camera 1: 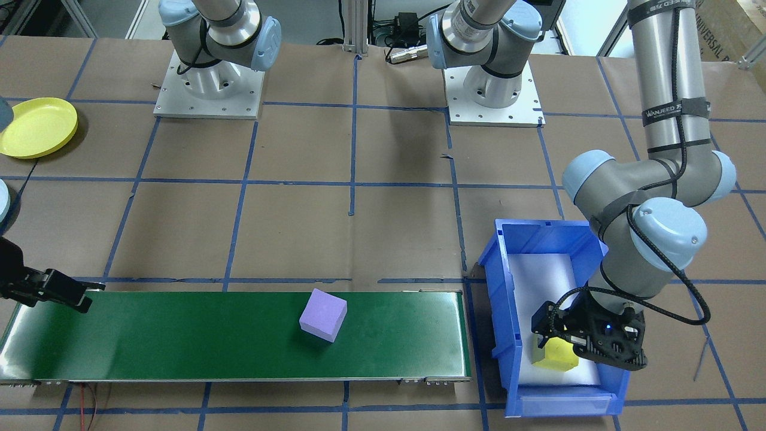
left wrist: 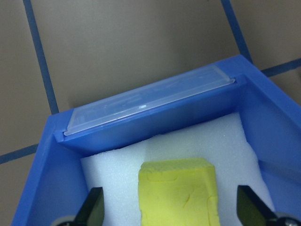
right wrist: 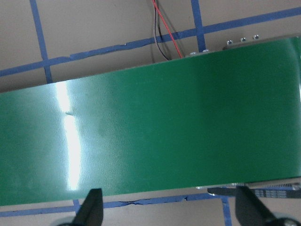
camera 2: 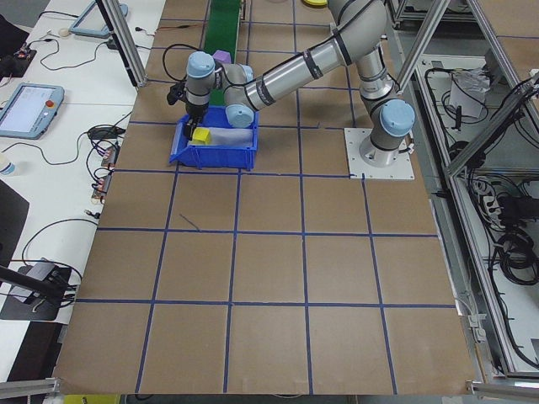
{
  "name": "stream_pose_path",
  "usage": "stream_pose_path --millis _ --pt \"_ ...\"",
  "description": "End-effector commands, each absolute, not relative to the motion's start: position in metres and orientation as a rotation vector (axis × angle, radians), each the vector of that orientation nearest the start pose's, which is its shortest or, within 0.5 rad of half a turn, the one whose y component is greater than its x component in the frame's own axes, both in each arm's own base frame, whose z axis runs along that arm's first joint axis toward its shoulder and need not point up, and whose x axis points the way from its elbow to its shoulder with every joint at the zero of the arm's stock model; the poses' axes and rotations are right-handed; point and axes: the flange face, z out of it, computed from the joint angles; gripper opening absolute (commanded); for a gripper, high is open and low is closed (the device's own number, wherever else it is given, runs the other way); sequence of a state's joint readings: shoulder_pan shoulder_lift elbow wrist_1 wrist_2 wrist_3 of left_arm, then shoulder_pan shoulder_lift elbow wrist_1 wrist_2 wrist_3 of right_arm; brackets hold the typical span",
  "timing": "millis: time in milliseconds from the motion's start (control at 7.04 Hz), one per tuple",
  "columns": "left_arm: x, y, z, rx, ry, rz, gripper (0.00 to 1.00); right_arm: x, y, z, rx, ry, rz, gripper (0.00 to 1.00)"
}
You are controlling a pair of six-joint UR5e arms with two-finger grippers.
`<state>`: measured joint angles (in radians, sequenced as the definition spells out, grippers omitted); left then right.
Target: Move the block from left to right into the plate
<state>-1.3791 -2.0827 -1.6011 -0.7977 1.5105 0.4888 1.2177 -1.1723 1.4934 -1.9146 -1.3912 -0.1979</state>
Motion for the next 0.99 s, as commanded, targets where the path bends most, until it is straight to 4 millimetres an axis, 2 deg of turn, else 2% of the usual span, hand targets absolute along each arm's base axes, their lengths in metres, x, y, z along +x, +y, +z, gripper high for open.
stream_pose_path --millis 0,142,284,426,568,710,852 --pt "-0.012 -0.682 0.226 0.486 3.108 -0.325 0.99 -0.077 -0.656 0.326 0.179 2.944 -0.154 1.0" --pt "-0.012 -0.685 0.225 0.489 3.1 -0.345 0.87 -0.068 -0.655 0.317 0.178 2.853 -0.158 1.0" --pt "-0.012 -0.683 0.222 0.493 3.101 -0.341 0.56 -0.067 -0.654 0.316 0.167 2.844 -0.161 1.0" --pt "-0.013 -0.681 0.22 0.528 3.084 -0.364 0.36 -0.067 -0.654 0.315 0.17 2.848 -0.157 1.0" --pt "-0.012 -0.681 0.247 0.66 3.017 -0.428 0.34 -0.067 -0.654 0.315 0.172 2.848 -0.157 1.0" --pt "-0.016 -0.669 0.301 0.662 2.975 -0.52 0.34 -0.067 -0.655 0.315 0.171 2.852 -0.177 1.0" --pt "-0.028 -0.649 0.356 0.685 3.002 -0.591 0.34 -0.067 -0.654 0.312 0.186 2.847 -0.176 1.0"
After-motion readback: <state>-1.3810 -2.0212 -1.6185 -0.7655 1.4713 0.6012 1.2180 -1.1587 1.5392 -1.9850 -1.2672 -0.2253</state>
